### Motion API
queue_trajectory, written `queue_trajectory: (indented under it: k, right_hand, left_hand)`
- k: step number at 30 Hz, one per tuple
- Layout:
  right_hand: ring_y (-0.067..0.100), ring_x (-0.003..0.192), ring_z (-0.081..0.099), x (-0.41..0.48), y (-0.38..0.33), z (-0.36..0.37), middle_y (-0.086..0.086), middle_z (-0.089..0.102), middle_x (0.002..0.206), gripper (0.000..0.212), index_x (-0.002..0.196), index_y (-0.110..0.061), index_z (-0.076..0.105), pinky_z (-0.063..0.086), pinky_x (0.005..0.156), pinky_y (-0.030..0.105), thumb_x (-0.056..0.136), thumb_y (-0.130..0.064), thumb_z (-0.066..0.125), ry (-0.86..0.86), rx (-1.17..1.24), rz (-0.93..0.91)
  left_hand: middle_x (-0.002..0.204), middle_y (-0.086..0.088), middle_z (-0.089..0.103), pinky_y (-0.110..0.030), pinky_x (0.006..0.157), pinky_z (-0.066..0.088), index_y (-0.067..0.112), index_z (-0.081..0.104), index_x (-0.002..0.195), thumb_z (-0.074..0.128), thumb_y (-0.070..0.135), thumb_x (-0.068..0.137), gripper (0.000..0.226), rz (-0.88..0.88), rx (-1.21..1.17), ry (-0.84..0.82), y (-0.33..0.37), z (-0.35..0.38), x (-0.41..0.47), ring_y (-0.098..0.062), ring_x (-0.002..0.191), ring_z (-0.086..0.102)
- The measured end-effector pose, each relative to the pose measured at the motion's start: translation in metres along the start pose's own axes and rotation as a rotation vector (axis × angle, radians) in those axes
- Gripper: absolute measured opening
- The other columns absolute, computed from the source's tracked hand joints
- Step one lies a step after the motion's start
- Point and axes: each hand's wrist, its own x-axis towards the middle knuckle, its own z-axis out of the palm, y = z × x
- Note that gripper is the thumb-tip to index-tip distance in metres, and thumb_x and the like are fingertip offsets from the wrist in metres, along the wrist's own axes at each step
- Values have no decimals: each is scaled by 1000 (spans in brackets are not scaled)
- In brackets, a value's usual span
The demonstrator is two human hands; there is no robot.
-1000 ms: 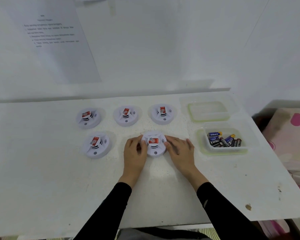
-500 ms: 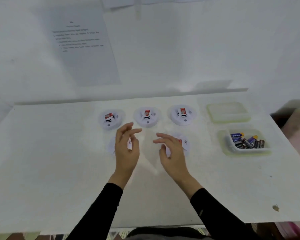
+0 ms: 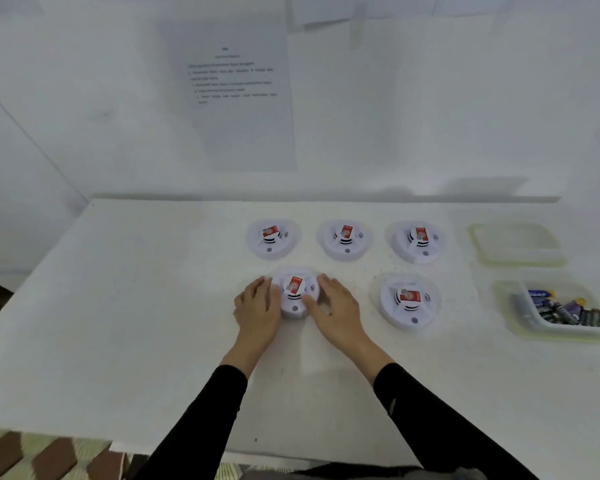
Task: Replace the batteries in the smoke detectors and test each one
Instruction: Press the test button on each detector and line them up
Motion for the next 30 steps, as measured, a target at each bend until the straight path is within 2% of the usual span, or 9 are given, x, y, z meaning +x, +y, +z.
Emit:
queue_trajectory:
  k: [2, 3, 5, 7, 10, 16, 20, 25, 30]
  right_hand:
    - [15, 142, 31, 2, 4, 1, -6, 42, 150, 63, 146, -22, 38, 22, 118, 42, 92, -51, 54, 20, 33, -11]
    - [13, 137, 39, 2, 6, 0, -8, 47, 145, 63, 144, -25, 40, 28, 115, 44, 89, -52, 56, 32, 86, -21]
    - [6, 129, 47, 2, 9, -3, -14, 54, 136, 64, 141, -28, 43, 37, 111, 42, 85, -49, 64, 24, 199, -30]
    - [2, 125, 50, 2, 11, -7, -18, 56, 133, 66, 139, -32, 43, 39, 109, 41, 80, -48, 71, -2, 259, -30]
    - [0, 122, 52, 2, 11, -9, -22, 58, 127, 66, 133, -37, 46, 41, 107, 42, 75, -51, 72, -4, 254, -43]
    - [0, 115, 56, 3, 14, -7, -23, 60, 120, 62, 126, -33, 49, 47, 101, 40, 73, -36, 80, 29, 287, -60]
    - [-1, 113, 56, 1, 13, -5, -26, 60, 116, 60, 125, -34, 48, 46, 100, 43, 73, -39, 77, 70, 268, -74]
    - [-1, 112, 57, -1, 12, -6, -22, 59, 118, 60, 127, -27, 48, 49, 98, 40, 76, -30, 80, 59, 302, -90]
    - [0, 112, 57, -3, 11, -6, -23, 59, 118, 60, 126, -30, 48, 50, 97, 38, 76, -31, 79, 63, 300, -89]
  left_hand:
    - [142, 1, 49, -21, 108, 22, 16, 54, 136, 44, 31, 104, 37, 79, -143, 0, 6, 1, -3, -19, 137, 36]
    - [133, 4, 54, -19, 102, 30, 18, 56, 131, 47, 26, 103, 30, 90, -234, 0, 10, 0, -6, -18, 130, 44]
    - [116, 13, 62, -9, 83, 42, 25, 57, 121, 50, 25, 103, 19, 67, -382, -25, 15, -3, -10, -8, 111, 59]
    - [109, 17, 66, -4, 72, 44, 24, 58, 118, 54, 27, 101, 18, 47, -460, -52, 15, -6, -13, 3, 99, 63]
    - [111, 18, 67, -6, 75, 46, 22, 60, 120, 59, 25, 99, 21, 68, -499, -79, 9, -12, -15, 12, 95, 63]
    - [115, 17, 70, -11, 84, 49, 27, 65, 125, 59, 25, 99, 26, 135, -472, -78, 3, -11, -14, 4, 104, 64]
    - [122, 16, 68, -17, 93, 50, 28, 62, 132, 59, 27, 99, 33, 156, -460, -74, -1, -10, -14, 3, 110, 63]
    - [121, 14, 69, -11, 86, 50, 27, 61, 134, 63, 29, 96, 37, 162, -450, -67, -3, -10, -12, -1, 107, 66]
    - [123, 13, 69, -18, 91, 53, 28, 60, 135, 64, 31, 96, 39, 173, -446, -65, -6, -9, -13, -2, 109, 65]
